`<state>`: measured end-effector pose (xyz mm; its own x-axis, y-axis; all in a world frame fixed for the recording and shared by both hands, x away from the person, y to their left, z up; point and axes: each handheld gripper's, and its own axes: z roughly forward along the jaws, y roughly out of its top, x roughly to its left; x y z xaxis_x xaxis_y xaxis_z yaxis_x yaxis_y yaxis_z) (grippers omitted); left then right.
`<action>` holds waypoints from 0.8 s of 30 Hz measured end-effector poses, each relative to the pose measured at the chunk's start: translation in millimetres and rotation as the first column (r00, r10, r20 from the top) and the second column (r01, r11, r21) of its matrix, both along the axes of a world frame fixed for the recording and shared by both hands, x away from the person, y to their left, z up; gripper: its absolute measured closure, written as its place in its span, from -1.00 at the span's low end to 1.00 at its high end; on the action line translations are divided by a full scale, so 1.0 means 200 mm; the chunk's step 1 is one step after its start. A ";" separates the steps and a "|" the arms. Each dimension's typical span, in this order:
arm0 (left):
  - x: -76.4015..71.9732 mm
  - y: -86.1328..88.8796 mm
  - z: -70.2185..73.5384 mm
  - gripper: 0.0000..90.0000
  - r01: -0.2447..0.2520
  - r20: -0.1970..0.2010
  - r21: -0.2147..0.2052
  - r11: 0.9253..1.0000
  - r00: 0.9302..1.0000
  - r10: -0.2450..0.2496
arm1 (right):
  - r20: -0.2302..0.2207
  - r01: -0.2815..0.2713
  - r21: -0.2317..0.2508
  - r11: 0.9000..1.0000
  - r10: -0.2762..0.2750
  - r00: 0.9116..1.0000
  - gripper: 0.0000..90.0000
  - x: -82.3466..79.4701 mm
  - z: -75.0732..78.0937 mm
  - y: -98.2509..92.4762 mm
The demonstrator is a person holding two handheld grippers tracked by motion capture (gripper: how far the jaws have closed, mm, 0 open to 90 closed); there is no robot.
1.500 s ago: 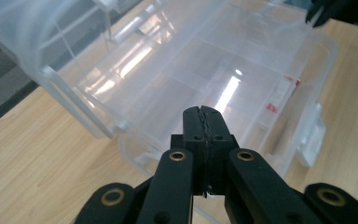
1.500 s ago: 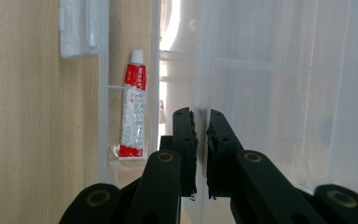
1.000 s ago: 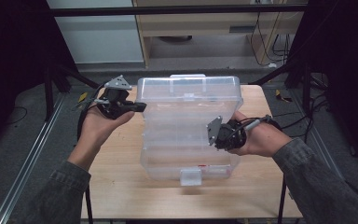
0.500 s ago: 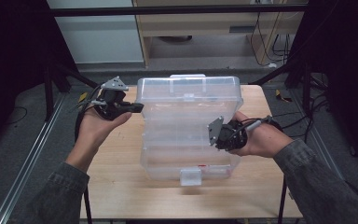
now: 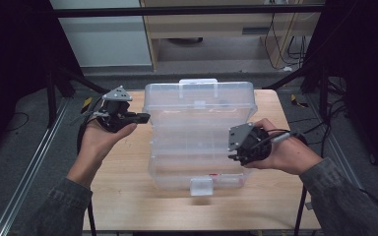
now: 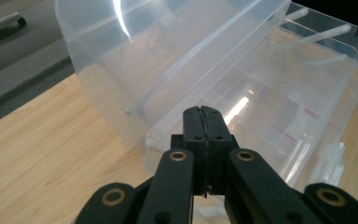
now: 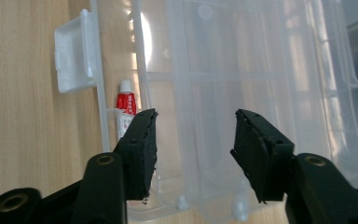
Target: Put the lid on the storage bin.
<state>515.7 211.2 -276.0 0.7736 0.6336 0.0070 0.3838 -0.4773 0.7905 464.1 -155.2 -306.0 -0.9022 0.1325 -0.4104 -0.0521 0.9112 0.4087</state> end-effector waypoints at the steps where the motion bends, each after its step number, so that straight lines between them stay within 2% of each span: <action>1: 0.00 0.00 0.00 0.99 -0.001 -0.001 -0.003 1.000 1.000 0.001 | 0.005 0.010 0.009 1.000 -0.010 1.000 0.02 -0.01 0.00 -0.02; 3: -0.01 0.00 -0.01 0.99 0.000 -0.001 -0.002 1.000 1.000 0.000 | 0.015 0.035 0.037 0.999 -0.036 0.999 0.00 -0.02 0.01 -0.06; 7: -0.02 0.01 -0.01 0.99 0.000 0.002 -0.019 1.000 1.000 0.000 | 0.006 0.074 0.081 0.994 -0.075 0.997 0.00 -0.03 0.00 -0.14; 16: -0.07 0.01 -0.04 0.99 0.010 0.003 -0.020 1.000 1.000 -0.010 | -0.010 0.133 0.110 0.985 -0.133 0.991 -0.04 -0.06 -0.05 -0.28; 20: -0.10 0.01 -0.07 0.99 0.016 -0.005 -0.023 1.000 1.000 -0.016 | -0.008 0.177 0.137 0.975 -0.177 0.984 -0.11 -0.09 -0.07 -0.34; 22: -0.12 0.01 -0.09 0.99 0.021 -0.010 -0.038 0.999 1.000 -0.021 | -0.011 0.203 0.152 0.967 -0.203 0.979 -0.15 -0.10 -0.08 -0.38; 24: -0.15 0.01 -0.12 0.99 0.027 -0.007 -0.028 0.999 1.000 -0.027 | -0.011 0.233 0.166 0.958 -0.235 0.972 -0.19 -0.10 -0.10 -0.41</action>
<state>485.8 212.8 -299.8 0.7906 0.6122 -0.0156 0.3765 -0.4658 0.8008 443.7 -237.7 -326.0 -0.8344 0.4059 -0.3729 0.1503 0.8185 0.5546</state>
